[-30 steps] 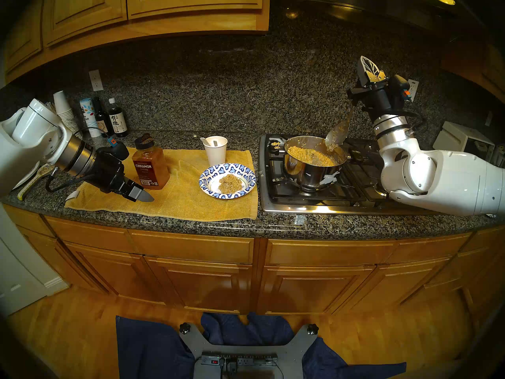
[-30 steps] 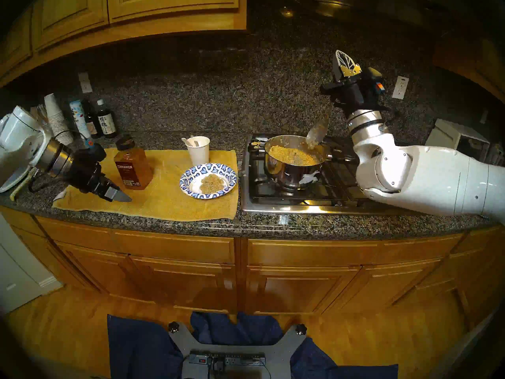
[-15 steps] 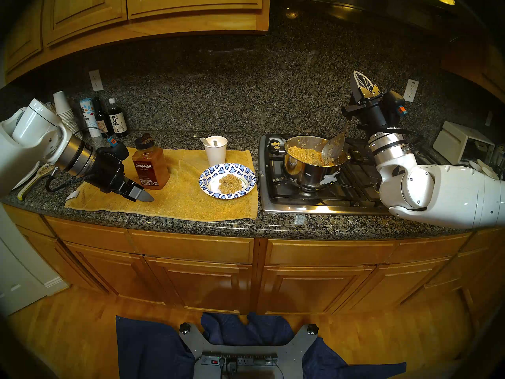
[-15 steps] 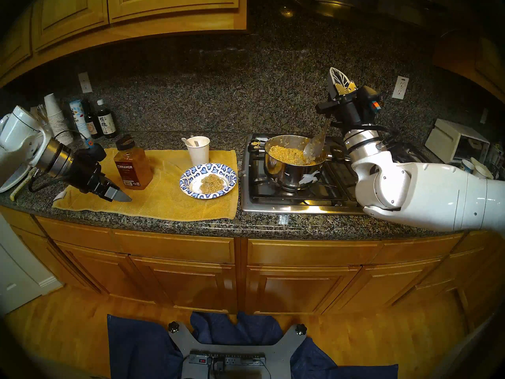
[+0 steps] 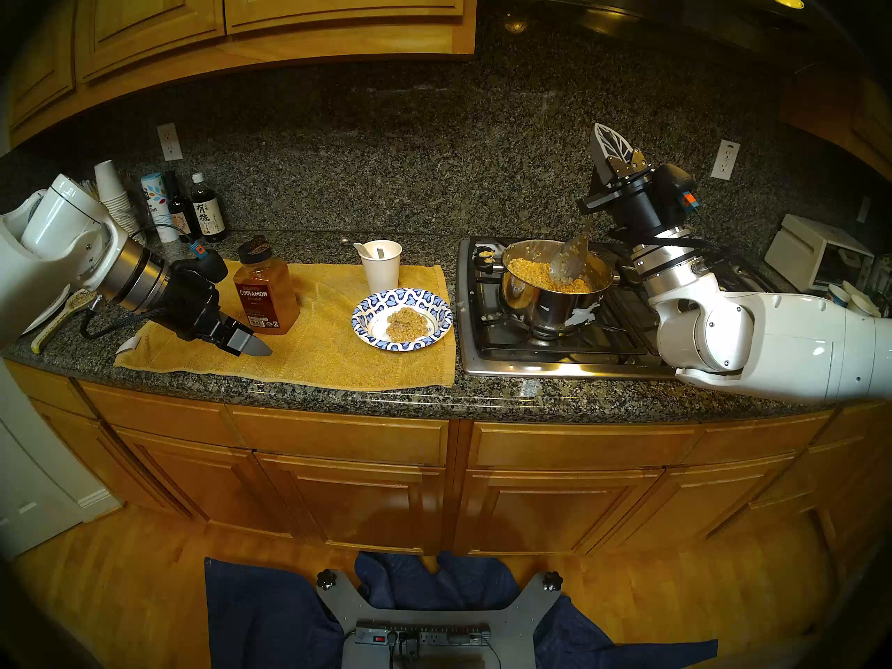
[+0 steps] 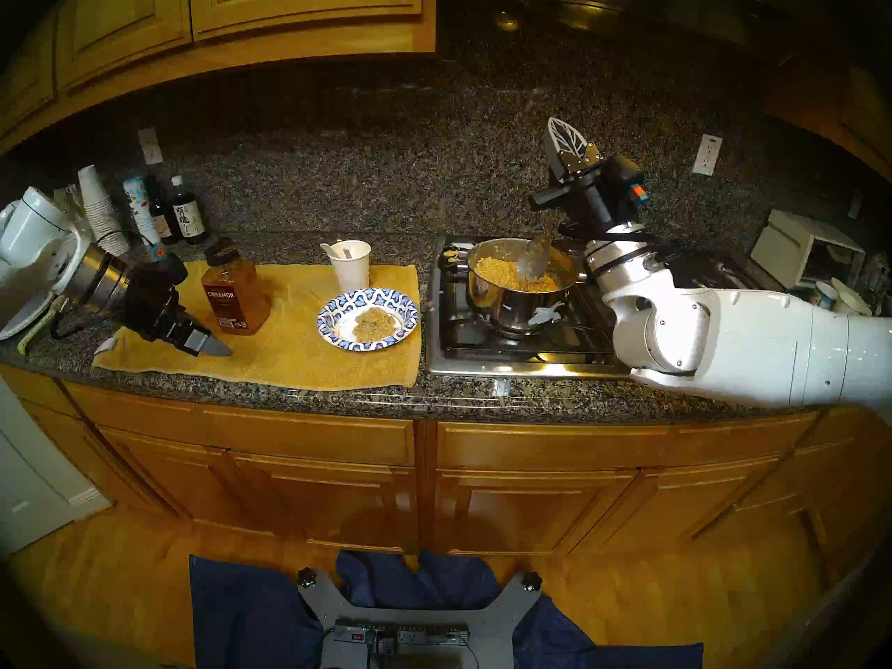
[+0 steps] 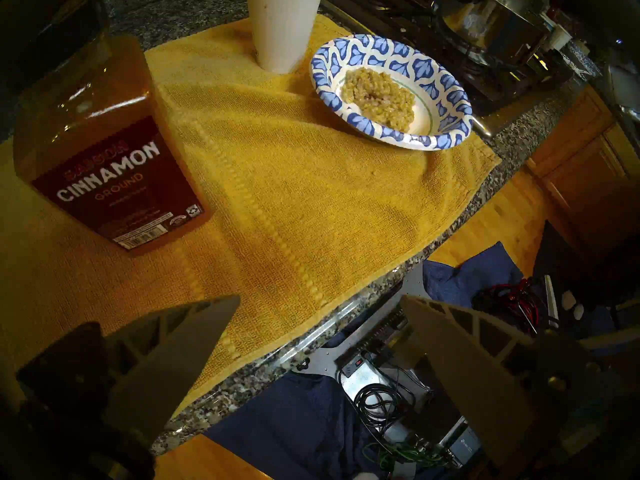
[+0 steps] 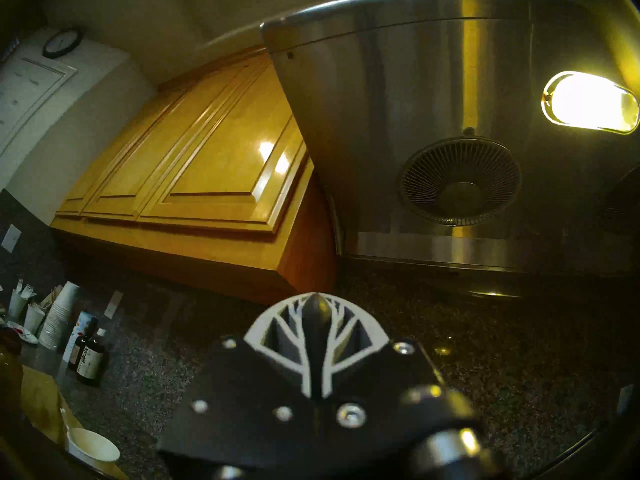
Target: Scoop oatmeal into bowl and add cinnamon
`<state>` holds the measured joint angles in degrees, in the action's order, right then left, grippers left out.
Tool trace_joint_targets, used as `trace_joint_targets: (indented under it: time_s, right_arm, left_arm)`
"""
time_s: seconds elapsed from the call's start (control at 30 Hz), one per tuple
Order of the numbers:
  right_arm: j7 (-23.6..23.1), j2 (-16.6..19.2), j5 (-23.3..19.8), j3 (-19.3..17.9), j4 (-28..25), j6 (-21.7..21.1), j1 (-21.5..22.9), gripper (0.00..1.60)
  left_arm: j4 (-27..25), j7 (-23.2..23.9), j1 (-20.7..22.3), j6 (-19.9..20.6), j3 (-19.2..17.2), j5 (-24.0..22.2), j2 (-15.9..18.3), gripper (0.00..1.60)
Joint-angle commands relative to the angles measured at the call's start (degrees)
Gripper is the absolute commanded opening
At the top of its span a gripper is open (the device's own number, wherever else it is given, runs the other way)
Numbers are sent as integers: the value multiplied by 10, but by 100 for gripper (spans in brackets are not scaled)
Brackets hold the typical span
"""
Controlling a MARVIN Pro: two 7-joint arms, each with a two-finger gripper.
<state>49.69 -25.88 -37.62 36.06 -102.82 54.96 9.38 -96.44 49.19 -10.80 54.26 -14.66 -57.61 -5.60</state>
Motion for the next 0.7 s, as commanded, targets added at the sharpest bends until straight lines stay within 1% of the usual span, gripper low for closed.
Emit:
trace_joint_targets:
  time_s: [0.0,0.3,0.53,0.57,0.6,0.67]
  right_arm:
    - [57,2,30,-32,26,0,-7,0]
    - [55,-1,63,-50,64,0,-29,0]
    - [61,-9,87,-61,78,0,-52,0]
    - [54,-10,89,-63,80,0,-56,0]
    - [62,-14,96,-64,82,0,-60,0]
    - [65,-17,103,-69,86,0,-69,0]
  left_arm:
    - [1,-1,17,0,-16,-1,-1,160]
    - [1,0,17,0,-16,-1,-1,160]
    - [1,0,17,0,-16,-1,-1,160]
    - [1,0,17,0,-16,-1,-1,160]
    - [1,0,17,0,-16,-1,-1,160]
    - [1,0,17,0,-16,-1,-1,160]
